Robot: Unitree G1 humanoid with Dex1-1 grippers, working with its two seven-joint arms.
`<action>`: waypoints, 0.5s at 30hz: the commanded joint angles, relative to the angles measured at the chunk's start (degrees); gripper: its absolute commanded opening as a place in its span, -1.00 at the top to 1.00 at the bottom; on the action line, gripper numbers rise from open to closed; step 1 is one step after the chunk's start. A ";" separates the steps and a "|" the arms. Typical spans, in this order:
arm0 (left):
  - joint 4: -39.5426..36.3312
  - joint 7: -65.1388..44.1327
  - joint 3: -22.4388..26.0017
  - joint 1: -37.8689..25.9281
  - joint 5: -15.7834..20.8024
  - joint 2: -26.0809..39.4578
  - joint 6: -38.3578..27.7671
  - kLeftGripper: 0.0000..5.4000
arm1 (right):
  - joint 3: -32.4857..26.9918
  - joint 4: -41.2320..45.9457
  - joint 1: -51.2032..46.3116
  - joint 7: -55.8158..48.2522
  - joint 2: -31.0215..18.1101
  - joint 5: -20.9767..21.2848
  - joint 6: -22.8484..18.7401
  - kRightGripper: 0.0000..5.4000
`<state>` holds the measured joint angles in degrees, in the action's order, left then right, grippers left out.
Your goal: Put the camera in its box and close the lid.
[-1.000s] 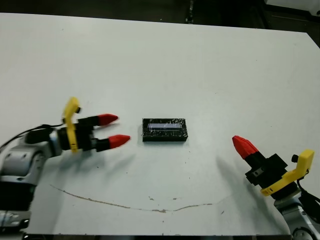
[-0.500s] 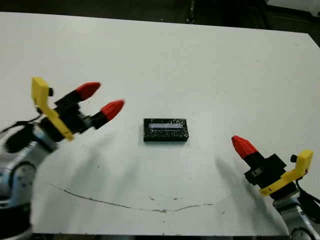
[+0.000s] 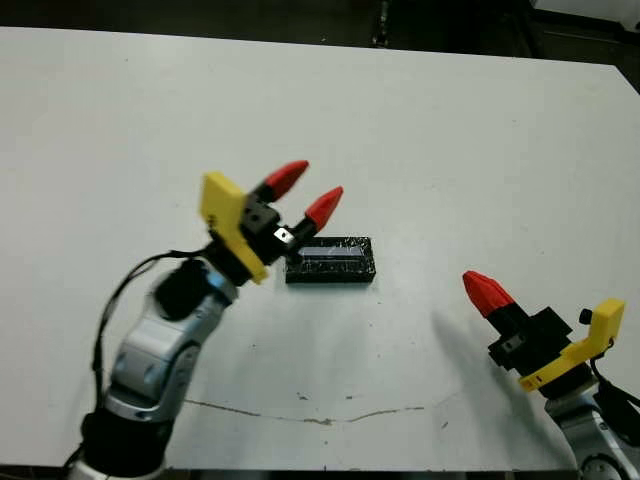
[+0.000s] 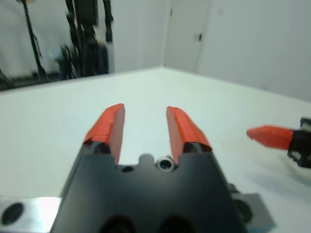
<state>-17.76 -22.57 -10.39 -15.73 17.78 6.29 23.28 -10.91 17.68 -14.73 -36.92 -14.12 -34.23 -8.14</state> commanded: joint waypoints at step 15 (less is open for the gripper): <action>6.19 2.47 -3.20 -1.38 -0.37 -0.90 14.04 0.99 | -0.32 -0.12 -0.42 0.04 -0.45 0.18 0.49 1.00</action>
<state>-12.71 -20.13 -12.93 -18.03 18.27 4.94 36.65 -10.89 17.59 -14.64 -36.99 -14.06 -34.27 -8.11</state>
